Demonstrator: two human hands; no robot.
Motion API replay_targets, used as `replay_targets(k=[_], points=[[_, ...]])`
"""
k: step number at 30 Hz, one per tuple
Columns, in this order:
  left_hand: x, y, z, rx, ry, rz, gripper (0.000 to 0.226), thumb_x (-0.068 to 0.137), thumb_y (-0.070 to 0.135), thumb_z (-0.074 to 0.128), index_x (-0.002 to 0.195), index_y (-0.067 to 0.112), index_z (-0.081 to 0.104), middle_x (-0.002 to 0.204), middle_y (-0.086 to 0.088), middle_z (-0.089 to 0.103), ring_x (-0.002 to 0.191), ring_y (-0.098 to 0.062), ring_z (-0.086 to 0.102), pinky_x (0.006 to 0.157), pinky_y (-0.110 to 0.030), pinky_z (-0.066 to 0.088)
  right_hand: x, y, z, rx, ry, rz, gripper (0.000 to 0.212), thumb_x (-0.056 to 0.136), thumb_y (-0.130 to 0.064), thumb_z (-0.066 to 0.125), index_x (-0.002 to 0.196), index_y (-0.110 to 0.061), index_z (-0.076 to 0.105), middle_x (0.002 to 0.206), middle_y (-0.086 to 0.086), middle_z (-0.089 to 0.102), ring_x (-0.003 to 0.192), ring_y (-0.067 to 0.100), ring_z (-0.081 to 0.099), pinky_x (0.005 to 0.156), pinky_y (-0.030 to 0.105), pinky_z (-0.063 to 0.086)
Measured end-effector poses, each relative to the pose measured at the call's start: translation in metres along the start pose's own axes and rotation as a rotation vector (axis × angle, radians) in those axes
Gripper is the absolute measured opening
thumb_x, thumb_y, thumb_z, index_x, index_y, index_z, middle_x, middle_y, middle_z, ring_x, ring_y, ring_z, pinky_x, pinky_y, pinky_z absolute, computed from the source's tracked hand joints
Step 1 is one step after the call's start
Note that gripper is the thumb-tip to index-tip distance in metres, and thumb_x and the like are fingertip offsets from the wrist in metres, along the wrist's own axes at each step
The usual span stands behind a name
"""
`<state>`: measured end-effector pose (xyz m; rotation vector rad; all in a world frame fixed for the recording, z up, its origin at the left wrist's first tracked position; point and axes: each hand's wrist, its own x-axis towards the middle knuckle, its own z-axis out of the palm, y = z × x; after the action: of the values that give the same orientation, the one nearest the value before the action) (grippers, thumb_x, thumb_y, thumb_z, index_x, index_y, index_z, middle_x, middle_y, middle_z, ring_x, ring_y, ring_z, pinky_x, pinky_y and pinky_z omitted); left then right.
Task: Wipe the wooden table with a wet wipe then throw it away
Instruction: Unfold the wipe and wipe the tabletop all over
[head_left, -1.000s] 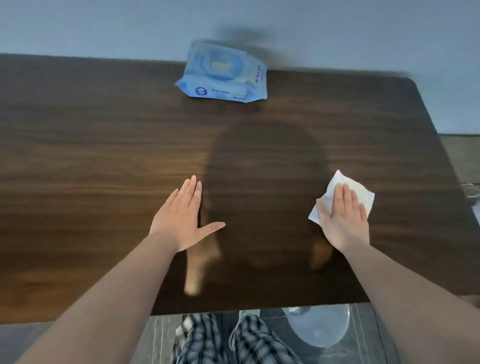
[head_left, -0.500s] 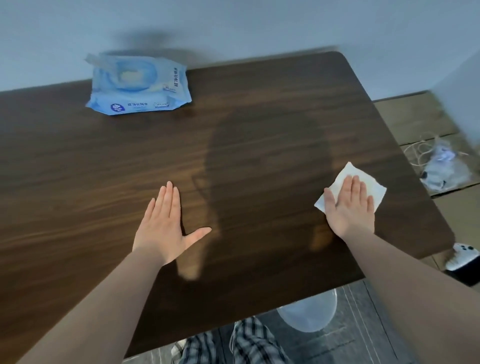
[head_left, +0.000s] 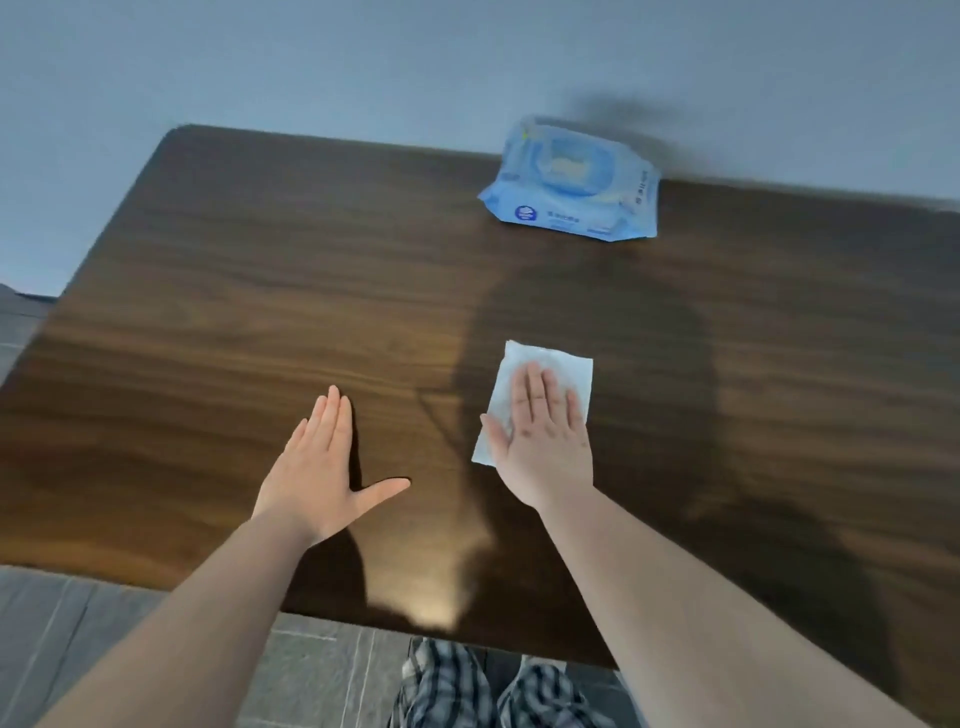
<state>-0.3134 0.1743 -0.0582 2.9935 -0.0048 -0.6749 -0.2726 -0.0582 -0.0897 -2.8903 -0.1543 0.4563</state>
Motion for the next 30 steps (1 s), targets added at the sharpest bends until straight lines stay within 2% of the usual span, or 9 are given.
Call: replay_targets(k=[3, 8, 12, 15, 17, 23, 27, 30], points=[[-0.031, -0.076, 0.007, -0.017, -0.018, -0.147, 0.134, 0.051, 0.096, 0.001, 0.146, 0.003, -0.008, 0.158, -0.012, -0.012, 0.146, -0.021, -0.008, 0.118, -0.035, 0.003, 0.009, -0.086, 0.019, -0.014, -0.026, -0.209, 0.073, 0.091, -0.057, 0.006, 0.149, -0.016, -0.010, 0.161, 0.001, -0.008, 0.147, 0.017, -0.013, 0.118, 0.039, -0.012], [-0.074, -0.167, 0.020, -0.071, -0.010, -0.355, 0.129, 0.058, 0.094, 0.013, 0.147, 0.003, -0.008, 0.158, -0.014, -0.011, 0.146, -0.024, -0.006, 0.119, -0.039, 0.006, 0.013, -0.218, 0.049, -0.001, -0.072, -0.443, 0.070, 0.096, -0.054, 0.020, 0.151, -0.015, 0.002, 0.161, 0.000, 0.000, 0.147, 0.019, -0.008, 0.119, 0.041, -0.010], [-0.091, -0.199, 0.033, -0.111, -0.006, -0.353, 0.133, 0.051, 0.096, 0.008, 0.146, 0.005, -0.012, 0.157, -0.012, -0.017, 0.146, -0.024, -0.011, 0.116, -0.036, -0.001, 0.010, -0.296, 0.073, -0.056, -0.097, -0.546, 0.070, 0.096, -0.054, 0.017, 0.151, -0.014, -0.003, 0.161, 0.002, -0.005, 0.147, 0.018, -0.010, 0.119, 0.043, -0.008], [-0.091, -0.203, 0.037, -0.158, 0.024, -0.325, 0.139, 0.047, 0.098, 0.010, 0.145, 0.004, -0.015, 0.154, -0.012, -0.023, 0.145, -0.024, -0.015, 0.113, -0.033, -0.006, 0.004, -0.330, 0.083, -0.053, -0.106, -0.587, 0.070, 0.097, -0.053, 0.018, 0.151, -0.013, -0.002, 0.161, 0.003, -0.004, 0.147, 0.017, -0.009, 0.119, 0.044, -0.009], [-0.092, -0.204, 0.036, -0.184, 0.036, -0.315, 0.144, 0.040, 0.100, 0.006, 0.145, 0.004, -0.015, 0.149, -0.009, -0.027, 0.144, -0.025, -0.016, 0.112, -0.032, -0.008, 0.001, -0.340, 0.087, -0.036, -0.104, -0.595, 0.070, 0.097, -0.052, 0.020, 0.151, -0.013, -0.001, 0.161, 0.002, -0.003, 0.147, 0.016, -0.009, 0.119, 0.043, -0.009], [-0.091, -0.203, 0.032, -0.197, -0.019, -0.320, 0.150, 0.034, 0.102, 0.005, 0.145, 0.002, -0.014, 0.156, -0.014, -0.020, 0.145, -0.025, -0.016, 0.113, -0.033, -0.005, -0.002, -0.332, 0.087, -0.061, -0.123, -0.633, 0.068, 0.097, -0.053, 0.016, 0.151, -0.017, -0.002, 0.161, -0.002, -0.005, 0.147, 0.015, -0.010, 0.119, 0.042, -0.008], [-0.091, -0.198, 0.028, -0.166, -0.057, -0.318, 0.147, 0.040, 0.101, 0.010, 0.146, 0.003, -0.014, 0.157, -0.013, -0.019, 0.145, -0.023, -0.014, 0.117, -0.037, 0.000, -0.016, -0.292, 0.081, -0.071, -0.105, -0.611, 0.069, 0.096, -0.056, 0.015, 0.152, -0.019, -0.001, 0.161, -0.002, -0.003, 0.147, 0.017, -0.008, 0.119, 0.043, -0.005], [-0.087, -0.176, 0.022, -0.133, -0.045, -0.279, 0.137, 0.050, 0.098, 0.015, 0.147, 0.005, -0.011, 0.158, -0.011, -0.016, 0.146, -0.023, -0.012, 0.117, -0.038, 0.002, -0.023, -0.235, 0.067, -0.045, -0.121, -0.520, 0.069, 0.096, -0.057, 0.014, 0.151, -0.021, -0.005, 0.161, -0.001, -0.005, 0.147, 0.019, -0.010, 0.120, 0.041, -0.004]])
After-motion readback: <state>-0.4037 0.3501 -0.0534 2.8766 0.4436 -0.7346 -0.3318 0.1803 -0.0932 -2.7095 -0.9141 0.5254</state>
